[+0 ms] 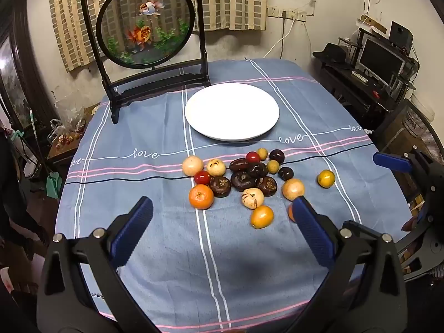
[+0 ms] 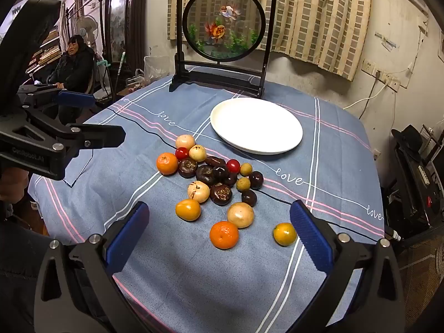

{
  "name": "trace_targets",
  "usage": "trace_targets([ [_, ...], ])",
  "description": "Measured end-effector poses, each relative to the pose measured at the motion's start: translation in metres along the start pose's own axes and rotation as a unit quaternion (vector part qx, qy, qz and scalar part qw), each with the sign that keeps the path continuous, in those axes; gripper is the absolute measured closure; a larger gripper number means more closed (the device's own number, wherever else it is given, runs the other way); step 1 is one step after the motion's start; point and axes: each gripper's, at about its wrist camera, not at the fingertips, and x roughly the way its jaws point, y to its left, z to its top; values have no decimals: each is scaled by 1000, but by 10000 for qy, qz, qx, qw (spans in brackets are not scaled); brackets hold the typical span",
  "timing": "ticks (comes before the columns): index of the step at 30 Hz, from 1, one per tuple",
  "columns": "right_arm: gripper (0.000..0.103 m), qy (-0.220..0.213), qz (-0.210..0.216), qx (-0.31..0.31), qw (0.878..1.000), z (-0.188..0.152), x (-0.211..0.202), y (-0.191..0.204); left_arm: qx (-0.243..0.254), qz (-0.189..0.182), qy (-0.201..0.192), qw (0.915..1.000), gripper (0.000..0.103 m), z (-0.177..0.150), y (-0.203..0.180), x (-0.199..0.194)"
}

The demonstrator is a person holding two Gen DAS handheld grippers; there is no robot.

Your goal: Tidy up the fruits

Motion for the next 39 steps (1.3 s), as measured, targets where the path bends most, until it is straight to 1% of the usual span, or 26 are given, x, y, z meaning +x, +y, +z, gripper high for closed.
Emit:
trace_targets([
  [14, 1, -1, -14, -16, 10000, 0, -1, 0, -10, -7, 6, 10000, 2, 0, 0, -1],
  [23, 1, -3, -29, -28, 10000, 0, -1, 1, -8, -27, 59, 10000, 2, -7, -2, 5],
  [30, 1, 3, -36, -28, 10000, 0, -1, 1, -35, -33, 130, 9999, 2, -4, 0, 8],
  [39, 1, 4, -42, -33, 10000, -1, -1, 2, -36, -32, 129, 9999, 2, -4, 0, 9],
])
